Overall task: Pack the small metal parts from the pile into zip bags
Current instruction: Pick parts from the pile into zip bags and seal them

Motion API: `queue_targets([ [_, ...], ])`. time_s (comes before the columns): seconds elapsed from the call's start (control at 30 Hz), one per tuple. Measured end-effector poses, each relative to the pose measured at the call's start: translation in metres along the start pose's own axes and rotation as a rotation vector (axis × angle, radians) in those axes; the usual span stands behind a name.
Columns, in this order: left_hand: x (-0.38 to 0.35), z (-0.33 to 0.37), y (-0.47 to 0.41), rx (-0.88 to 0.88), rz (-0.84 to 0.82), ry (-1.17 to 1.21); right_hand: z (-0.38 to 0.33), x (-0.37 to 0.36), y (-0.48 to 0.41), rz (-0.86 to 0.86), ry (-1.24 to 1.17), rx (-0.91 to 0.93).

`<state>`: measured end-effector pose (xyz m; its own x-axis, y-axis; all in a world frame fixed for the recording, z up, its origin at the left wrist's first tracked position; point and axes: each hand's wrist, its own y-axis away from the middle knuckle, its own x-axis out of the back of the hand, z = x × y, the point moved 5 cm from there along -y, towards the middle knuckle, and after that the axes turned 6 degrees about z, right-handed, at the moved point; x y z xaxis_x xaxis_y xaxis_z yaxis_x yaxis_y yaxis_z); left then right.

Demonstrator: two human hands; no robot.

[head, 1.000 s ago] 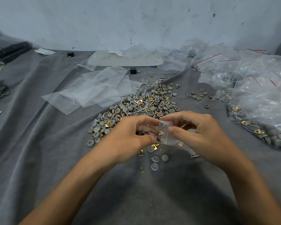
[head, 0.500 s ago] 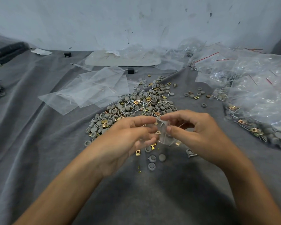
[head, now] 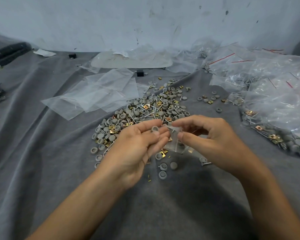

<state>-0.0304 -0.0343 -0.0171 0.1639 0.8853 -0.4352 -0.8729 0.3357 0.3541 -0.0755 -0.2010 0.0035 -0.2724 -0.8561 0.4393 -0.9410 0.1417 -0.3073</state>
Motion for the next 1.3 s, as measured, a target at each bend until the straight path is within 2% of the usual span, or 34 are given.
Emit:
queue_targets([
  [0.27,0.002,0.017,-0.004,-0.533,-0.005,-0.820,0.000,0.003,0.001,0.013,-0.011,0.001],
  [0.4,-0.003,0.010,-0.005,-0.454,-0.090,-0.790,-0.002,0.004,0.001,0.034,-0.029,-0.001],
  [0.5,-0.003,0.021,-0.001,-0.597,-0.096,-0.879,-0.002,0.009,0.000,0.083,-0.045,-0.009],
  [0.57,-0.001,0.027,0.002,-0.660,-0.111,-1.130,-0.002,0.013,0.000,0.123,-0.090,-0.028],
  [0.67,0.003,0.007,0.003,-0.514,-0.302,-1.629,-0.002,0.017,0.001,0.147,-0.104,-0.052],
  [0.73,0.006,-0.006,0.003,-0.466,-0.348,-1.820,-0.001,0.018,0.002,0.152,-0.101,-0.056],
  [0.93,0.002,-0.012,0.003,-0.562,-0.319,-1.824,0.000,0.019,0.002,0.148,-0.131,-0.071],
  [1.13,-0.003,-0.016,0.008,-0.577,-0.304,-1.764,0.001,0.017,0.002,0.128,-0.125,-0.062],
  [1.3,-0.008,-0.021,0.008,-0.695,-0.304,-1.743,0.001,0.016,0.002,0.114,-0.108,-0.056],
])
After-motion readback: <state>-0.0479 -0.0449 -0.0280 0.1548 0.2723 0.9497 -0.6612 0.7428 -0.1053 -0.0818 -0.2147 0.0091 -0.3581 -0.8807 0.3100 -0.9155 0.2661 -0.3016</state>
